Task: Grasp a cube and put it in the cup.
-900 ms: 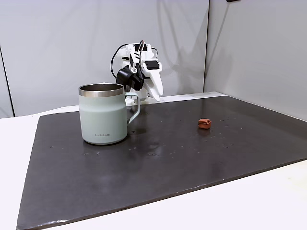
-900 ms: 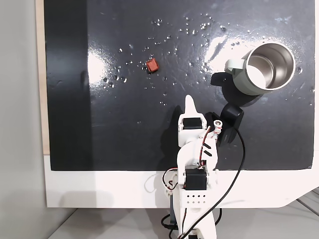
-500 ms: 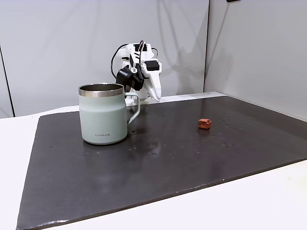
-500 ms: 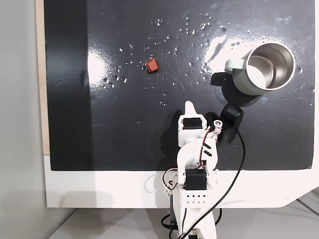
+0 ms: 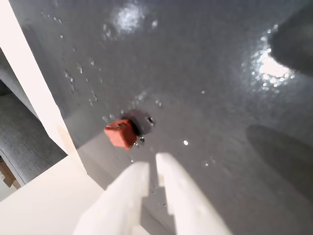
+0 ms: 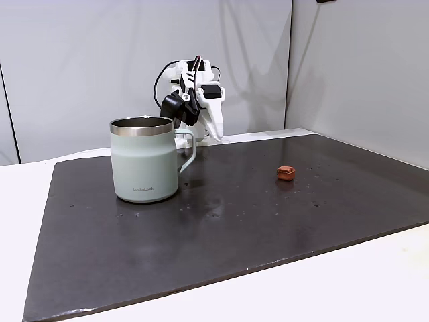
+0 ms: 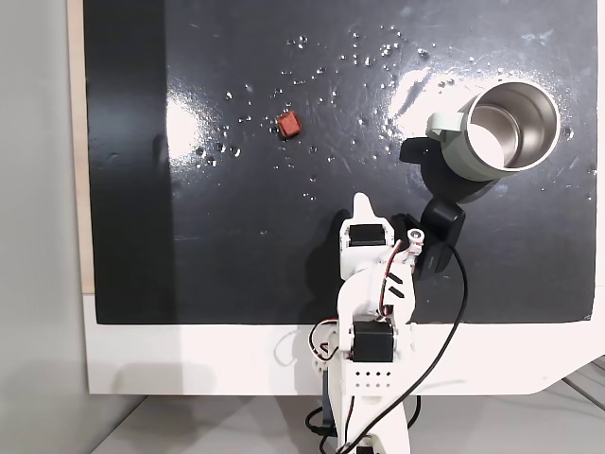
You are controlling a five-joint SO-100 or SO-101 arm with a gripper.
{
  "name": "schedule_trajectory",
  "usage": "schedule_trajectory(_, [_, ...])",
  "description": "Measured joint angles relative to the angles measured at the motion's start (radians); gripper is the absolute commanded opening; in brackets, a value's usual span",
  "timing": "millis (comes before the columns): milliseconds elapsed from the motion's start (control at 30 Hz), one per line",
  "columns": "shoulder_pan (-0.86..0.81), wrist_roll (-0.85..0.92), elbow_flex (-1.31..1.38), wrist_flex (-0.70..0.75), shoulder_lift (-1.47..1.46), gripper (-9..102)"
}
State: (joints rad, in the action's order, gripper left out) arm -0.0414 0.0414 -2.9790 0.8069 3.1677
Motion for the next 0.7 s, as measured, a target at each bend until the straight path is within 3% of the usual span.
schedule_trajectory(133, [0.026,0.006,0.124,0.017,-0.084,0])
schedule_trajectory(700, [0.040,0.023,0.831,0.052,-0.913,0])
